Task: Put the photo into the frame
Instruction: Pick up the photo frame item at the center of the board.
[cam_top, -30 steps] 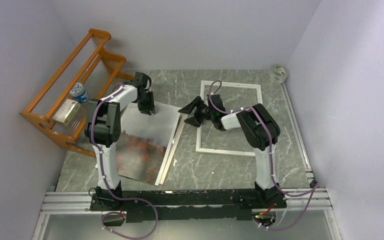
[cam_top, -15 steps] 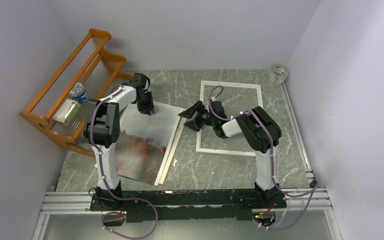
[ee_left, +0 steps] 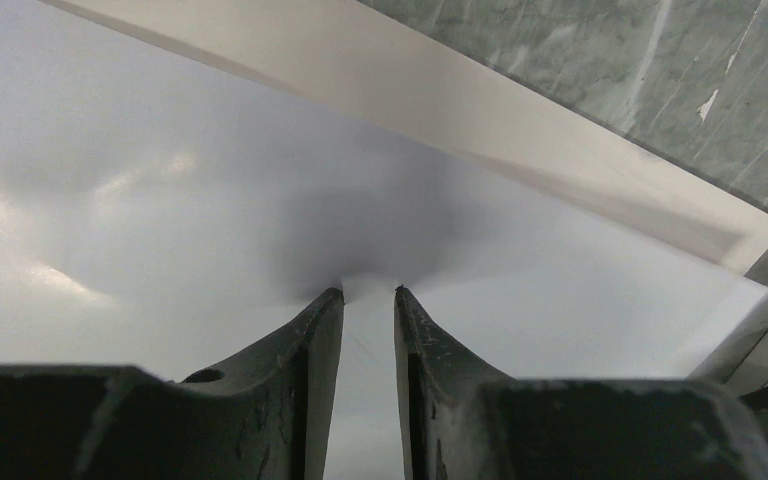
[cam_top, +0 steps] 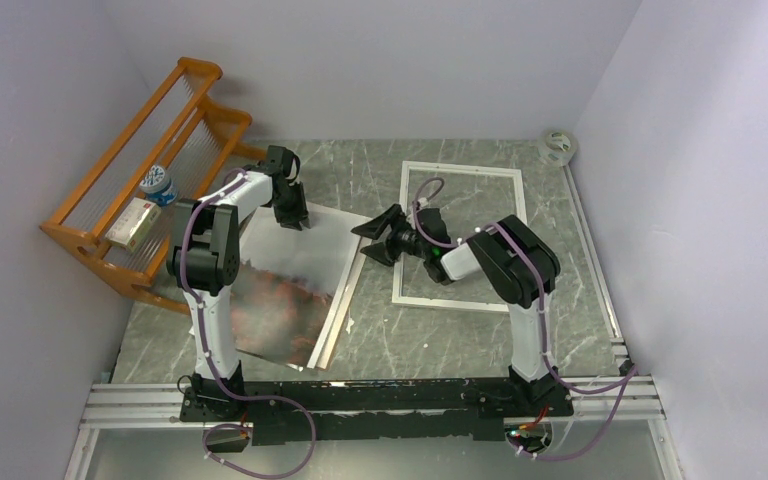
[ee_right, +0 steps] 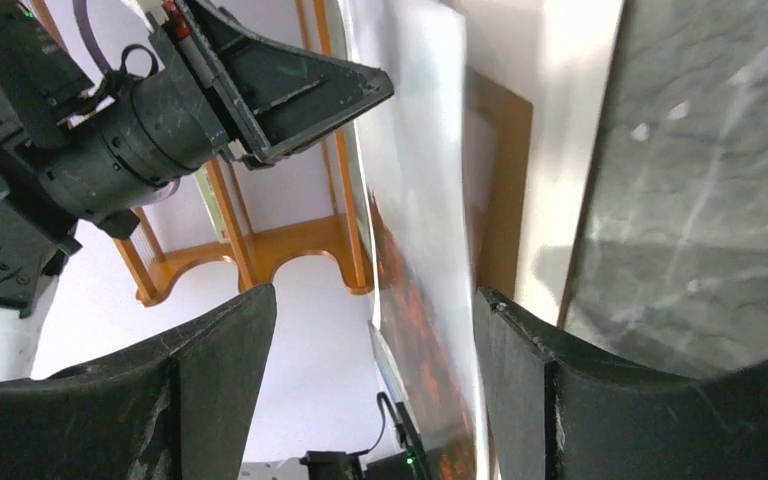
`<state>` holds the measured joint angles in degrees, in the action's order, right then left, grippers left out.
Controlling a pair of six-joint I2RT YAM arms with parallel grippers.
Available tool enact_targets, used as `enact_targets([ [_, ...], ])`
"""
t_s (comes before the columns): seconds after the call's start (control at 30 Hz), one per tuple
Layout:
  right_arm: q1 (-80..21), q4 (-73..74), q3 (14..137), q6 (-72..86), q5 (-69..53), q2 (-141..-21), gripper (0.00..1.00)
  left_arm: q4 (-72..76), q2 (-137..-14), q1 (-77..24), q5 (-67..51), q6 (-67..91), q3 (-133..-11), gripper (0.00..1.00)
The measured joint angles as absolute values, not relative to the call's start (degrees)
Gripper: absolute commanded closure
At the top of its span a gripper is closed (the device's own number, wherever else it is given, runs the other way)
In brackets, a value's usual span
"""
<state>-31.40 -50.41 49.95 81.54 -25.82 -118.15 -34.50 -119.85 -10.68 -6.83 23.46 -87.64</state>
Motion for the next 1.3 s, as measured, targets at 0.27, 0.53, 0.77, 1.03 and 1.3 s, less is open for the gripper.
enact_targets([
  [0.27,-35.4,-51.0,49.2,84.1,-25.7,-118.1,0.25,-34.8,-120.1,-10.7,-6.8,23.7,-87.9,0.68],
  [0.53,-36.4,-47.3,49.1,80.7,-24.8,-118.1,0.53,-35.2,-120.3,-10.7,-6.8,23.7,-88.3,0.68],
  [0.77,-36.4,-40.7,50.7,72.9,-23.8,-117.2,0.67,-35.6,-120.5,-10.7,-6.8,23.7,-88.6,0.68],
  [1.03,-35.7,-40.5,51.5,68.9,-23.6,-114.4,0.62,-35.6,-120.5,-10.7,-6.8,23.7,-88.6,0.68],
  [1.3,-32.1,-39.9,53.1,67.1,-24.0,-114.3,0.74,-35.6,-120.5,-10.7,-6.8,23.7,-88.6,0.68],
])
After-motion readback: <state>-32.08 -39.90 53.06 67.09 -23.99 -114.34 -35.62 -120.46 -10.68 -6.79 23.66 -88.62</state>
